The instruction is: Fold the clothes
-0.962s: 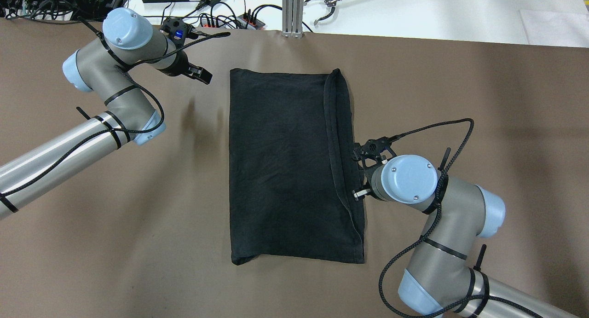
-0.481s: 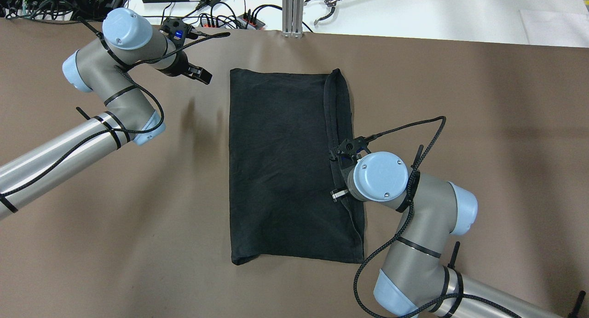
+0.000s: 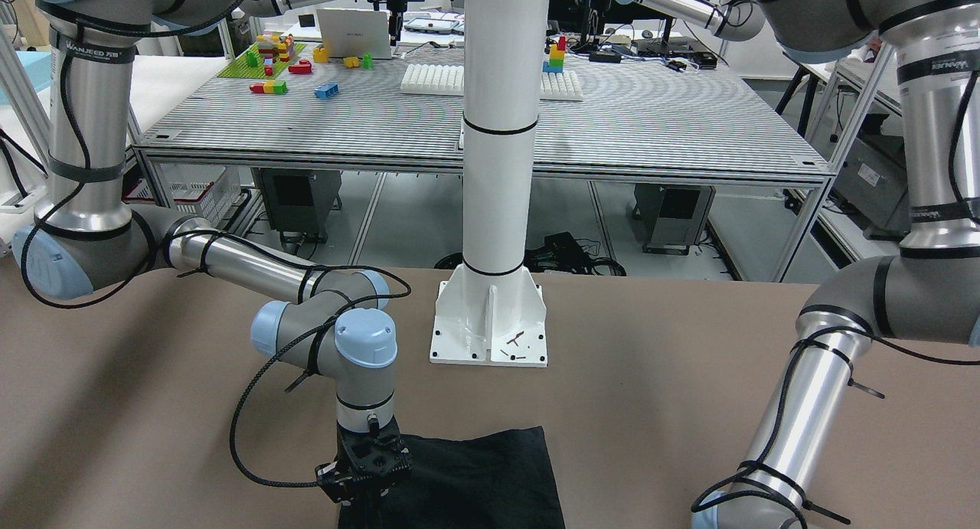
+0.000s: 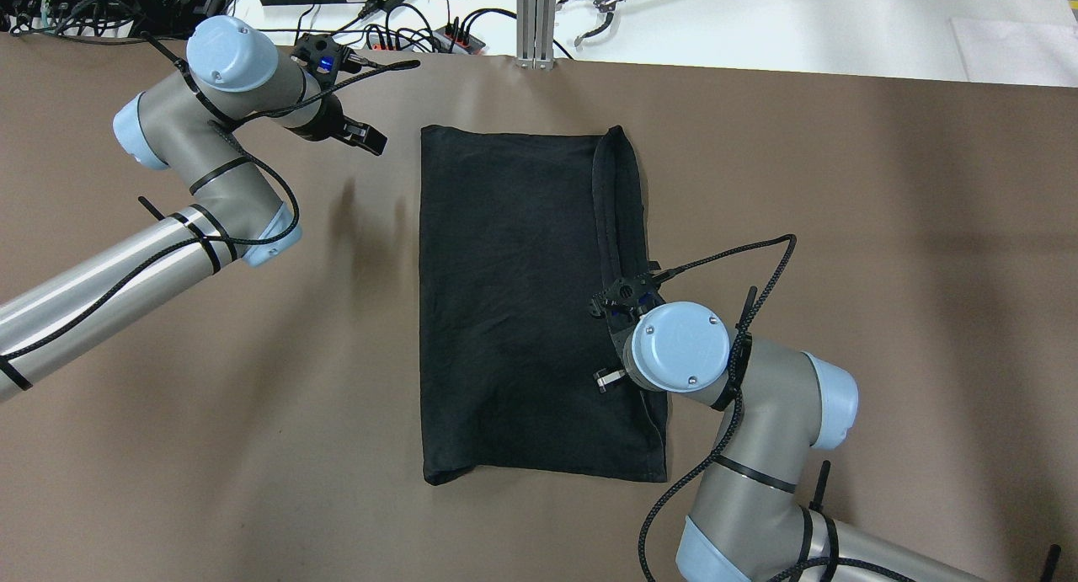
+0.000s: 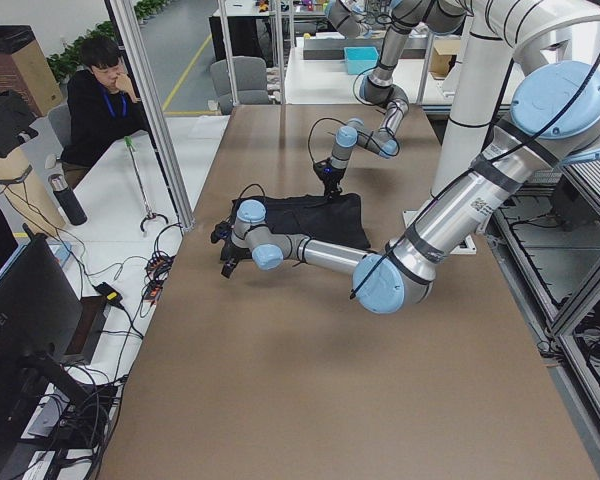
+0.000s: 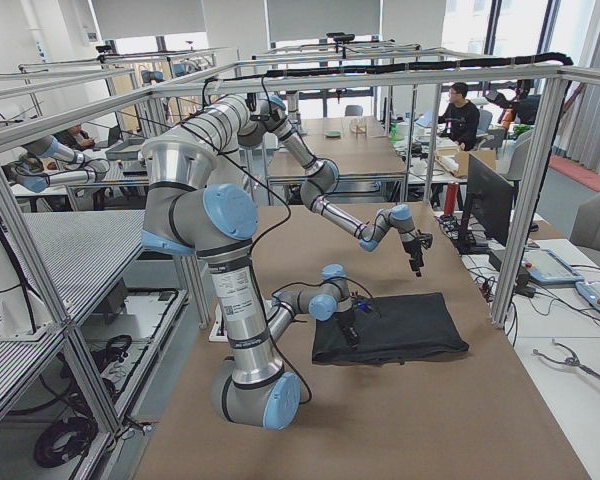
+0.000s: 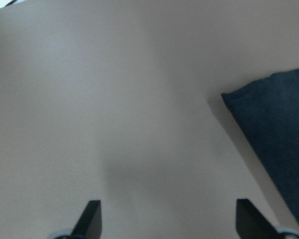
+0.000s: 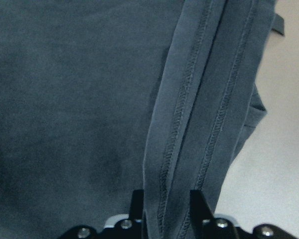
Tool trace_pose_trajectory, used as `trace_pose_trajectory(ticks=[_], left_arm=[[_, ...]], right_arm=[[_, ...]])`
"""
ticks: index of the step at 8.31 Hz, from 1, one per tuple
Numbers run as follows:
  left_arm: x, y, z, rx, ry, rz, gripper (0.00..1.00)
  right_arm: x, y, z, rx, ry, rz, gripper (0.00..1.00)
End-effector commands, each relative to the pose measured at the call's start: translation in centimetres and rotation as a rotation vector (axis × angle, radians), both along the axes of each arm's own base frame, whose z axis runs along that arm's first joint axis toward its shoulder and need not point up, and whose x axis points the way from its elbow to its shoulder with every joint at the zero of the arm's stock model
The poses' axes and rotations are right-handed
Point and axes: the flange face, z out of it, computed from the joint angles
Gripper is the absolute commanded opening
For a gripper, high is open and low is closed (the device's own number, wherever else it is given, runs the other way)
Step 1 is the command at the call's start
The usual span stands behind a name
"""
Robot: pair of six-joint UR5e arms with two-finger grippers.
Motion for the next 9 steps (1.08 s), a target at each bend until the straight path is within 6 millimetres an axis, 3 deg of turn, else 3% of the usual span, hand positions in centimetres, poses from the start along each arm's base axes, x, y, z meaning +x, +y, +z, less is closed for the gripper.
trace_pose_trajectory(ticks=[1,3,4,6,7,8,9], left_arm=[[0.0,0.0,0.1,-0.001,0.000,0.001,0.95],[0.0,0.0,0.1,0.000,-0.001,0.000,0.95],[0.0,0.0,0.1,0.000,-0.001,0.000,0.95],[0.1,0.1,0.1,0.001,0.000,0.001,0.95],[0.1,0.1,0.1,0.001,-0.001,0.002,0.95],[0.1,0.1,0.1,0.001,-0.001,0.002,0.95],[0.1,0.1,0.1,0.000,-0.001,0.001,0.95]], right_arm=[[-0.2,0.3,0.5,-0.004,0.007,-0.006,0.42],[-0.1,0.2,0.6,0.005,0.012,-0.016,0.08],[0.3,-0.1,0.5,0.008,0.010,-0.012,0.00],[2.0,1.0,2.1,-0.006,0.011,-0.023,0.00],[4.4,2.7,4.4,-0.024,0.015,-0.037,0.00],[5.6,3.7,5.4,-0.031,0.018,-0.032,0.08],[5.4,3.8,5.2,-0.028,0.015,-0.027,0.69]])
